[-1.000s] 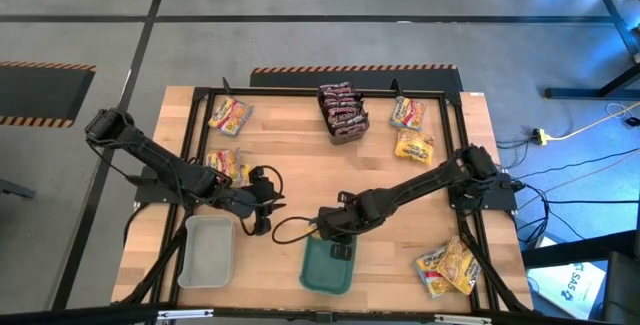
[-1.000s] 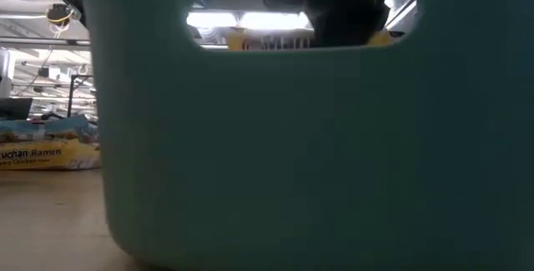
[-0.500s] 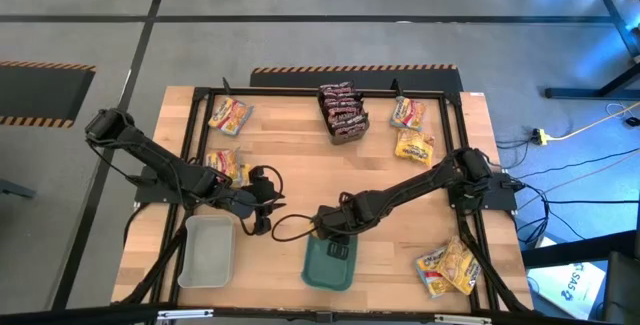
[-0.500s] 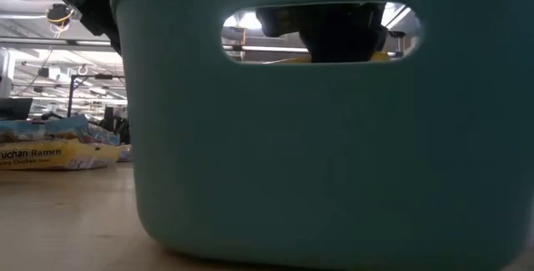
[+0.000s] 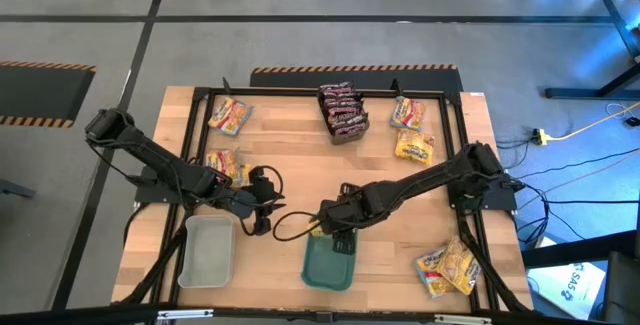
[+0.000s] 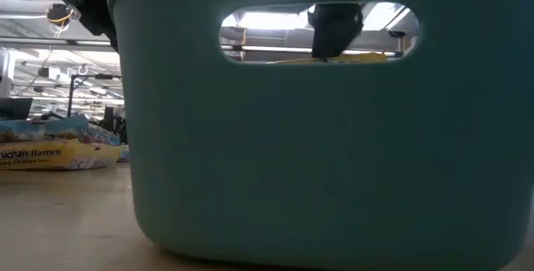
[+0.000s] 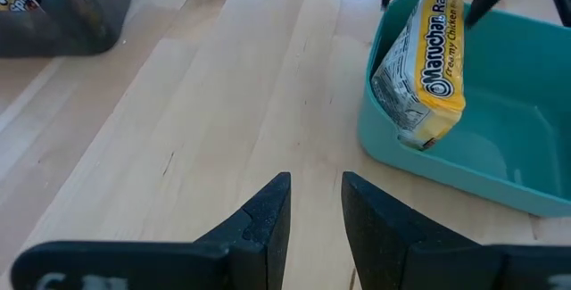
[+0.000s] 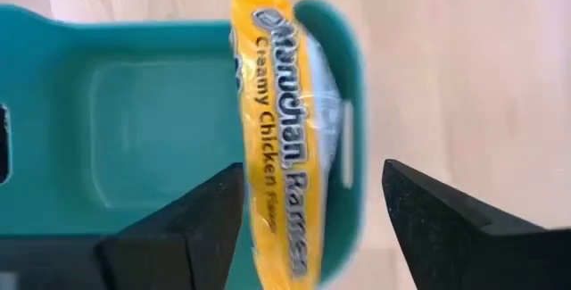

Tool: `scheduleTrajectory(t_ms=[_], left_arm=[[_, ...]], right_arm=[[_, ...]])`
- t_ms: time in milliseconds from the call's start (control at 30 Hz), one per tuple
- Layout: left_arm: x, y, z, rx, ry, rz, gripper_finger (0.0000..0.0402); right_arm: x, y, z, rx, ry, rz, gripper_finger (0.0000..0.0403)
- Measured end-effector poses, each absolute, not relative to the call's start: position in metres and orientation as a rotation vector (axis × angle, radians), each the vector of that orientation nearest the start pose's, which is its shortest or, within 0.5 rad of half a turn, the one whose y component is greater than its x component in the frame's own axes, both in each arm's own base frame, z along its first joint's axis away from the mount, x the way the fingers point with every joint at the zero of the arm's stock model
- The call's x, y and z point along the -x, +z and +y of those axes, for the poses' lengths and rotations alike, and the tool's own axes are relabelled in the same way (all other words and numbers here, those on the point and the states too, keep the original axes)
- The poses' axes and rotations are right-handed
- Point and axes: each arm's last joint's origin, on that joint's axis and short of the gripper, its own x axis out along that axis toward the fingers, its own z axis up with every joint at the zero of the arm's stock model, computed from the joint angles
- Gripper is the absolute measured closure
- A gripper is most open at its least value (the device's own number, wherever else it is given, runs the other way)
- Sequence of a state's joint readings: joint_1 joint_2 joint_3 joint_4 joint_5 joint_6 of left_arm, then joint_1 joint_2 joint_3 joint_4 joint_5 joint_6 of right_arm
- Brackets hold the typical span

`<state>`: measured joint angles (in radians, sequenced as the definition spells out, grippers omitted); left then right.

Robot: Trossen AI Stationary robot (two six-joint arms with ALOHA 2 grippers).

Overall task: Sort Maruchan noodles
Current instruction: Put the yellow noodle pack into the green bin

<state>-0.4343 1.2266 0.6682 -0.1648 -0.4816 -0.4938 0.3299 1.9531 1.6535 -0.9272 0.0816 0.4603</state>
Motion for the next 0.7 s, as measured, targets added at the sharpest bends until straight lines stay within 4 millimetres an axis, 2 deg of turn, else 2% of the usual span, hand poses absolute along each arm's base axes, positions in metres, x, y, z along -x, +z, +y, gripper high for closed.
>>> scheduleTrajectory(t_ms=[167,333,500,700], left_arm=[[-0.224,0.211,-0.089,0.156,0.205,0.614,0.0305],[-0.224,0.211,-0.089,0.154,0.208,0.613,0.0305],[-0.224,0.211,-0.089,0.152,0.212,0.611,0.0305],[-0.224,0.212,-0.089,0.152,0.216,0.606,0.0305]], right_arm=[[-0.365,0.269,0.117,-0.071,-0.110,1.205,0.0163],[-0.339,0.278,0.097,-0.059,-0.177,1.246,0.0168],[-0.297,0.258,0.057,-0.157,-0.335,1.319,0.0169],[-0.237,0.234,0.000,-0.310,-0.509,1.293,0.0169]])
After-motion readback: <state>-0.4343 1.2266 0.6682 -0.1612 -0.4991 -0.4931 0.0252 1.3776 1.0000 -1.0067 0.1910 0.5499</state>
